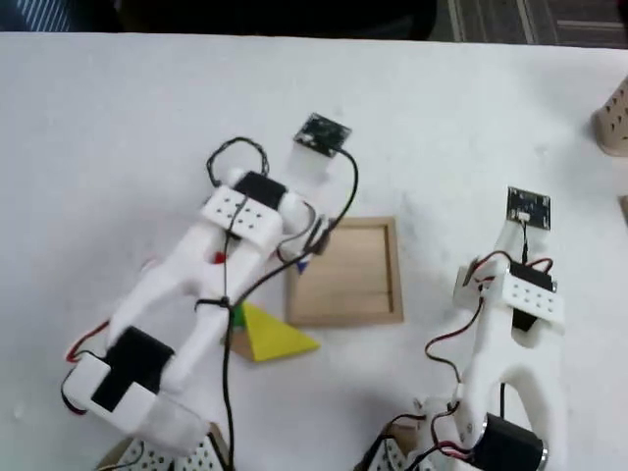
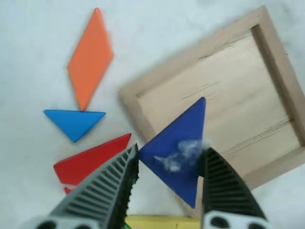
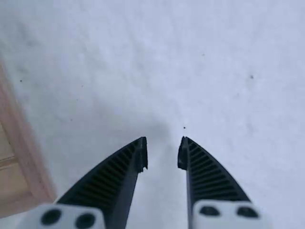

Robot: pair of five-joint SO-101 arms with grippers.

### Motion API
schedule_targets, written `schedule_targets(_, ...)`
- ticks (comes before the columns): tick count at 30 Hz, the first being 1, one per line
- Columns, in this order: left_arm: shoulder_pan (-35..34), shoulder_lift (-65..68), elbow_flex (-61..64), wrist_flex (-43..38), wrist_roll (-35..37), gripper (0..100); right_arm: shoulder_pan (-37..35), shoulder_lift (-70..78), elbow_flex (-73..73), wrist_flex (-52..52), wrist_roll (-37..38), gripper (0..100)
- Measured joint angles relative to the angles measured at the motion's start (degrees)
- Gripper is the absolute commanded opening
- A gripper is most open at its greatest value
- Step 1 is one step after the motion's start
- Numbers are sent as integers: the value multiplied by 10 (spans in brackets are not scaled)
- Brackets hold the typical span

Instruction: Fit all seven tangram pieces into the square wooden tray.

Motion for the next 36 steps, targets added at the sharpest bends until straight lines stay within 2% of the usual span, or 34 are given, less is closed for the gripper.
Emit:
schedule_targets(5,19,0,0,-5,10,285,0,0,0,0,0,111)
schedule_targets(13,11,0,0,-7,38,298,0,0,0,0,0,108)
schedule_targets(15,-7,0,0,-5,40,298,0,0,0,0,0,100)
schedule_targets(19,-70,0,0,17,40,269,0,0,0,0,0,12)
schedule_targets(24,-153,-1,25,26,40,20,0,0,0,0,19,17)
schedule_targets(30,-209,-91,119,-36,13,37,-10,0,0,-7,20,17)
schedule_targets(36,-268,-248,290,-127,13,41,-39,0,0,-20,20,17)
